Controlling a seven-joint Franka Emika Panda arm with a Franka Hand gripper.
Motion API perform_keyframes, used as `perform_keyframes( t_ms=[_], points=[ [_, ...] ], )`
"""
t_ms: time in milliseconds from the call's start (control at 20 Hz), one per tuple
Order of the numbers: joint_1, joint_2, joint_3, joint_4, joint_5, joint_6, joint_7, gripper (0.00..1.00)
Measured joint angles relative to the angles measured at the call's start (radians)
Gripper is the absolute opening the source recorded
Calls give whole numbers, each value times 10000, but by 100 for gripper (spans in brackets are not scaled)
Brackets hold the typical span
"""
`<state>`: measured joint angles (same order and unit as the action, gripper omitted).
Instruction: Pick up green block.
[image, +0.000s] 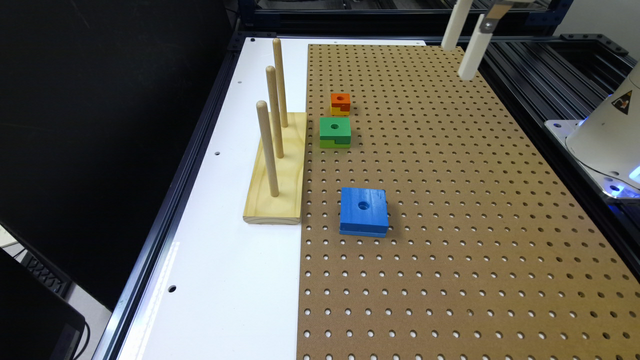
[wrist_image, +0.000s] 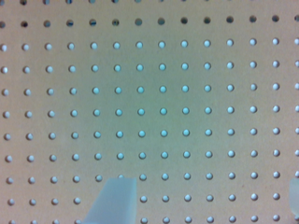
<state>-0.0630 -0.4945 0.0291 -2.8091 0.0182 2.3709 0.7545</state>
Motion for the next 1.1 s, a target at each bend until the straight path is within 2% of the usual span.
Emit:
perform_keyframes(
  t_ms=[250,800,1100],
  points=[
    [-3,750,0,542,-9,71,0,100],
    [-5,860,0,628,-12,71,-1,100],
    [-3,994,1,879,-12,71,-1,100]
  ],
)
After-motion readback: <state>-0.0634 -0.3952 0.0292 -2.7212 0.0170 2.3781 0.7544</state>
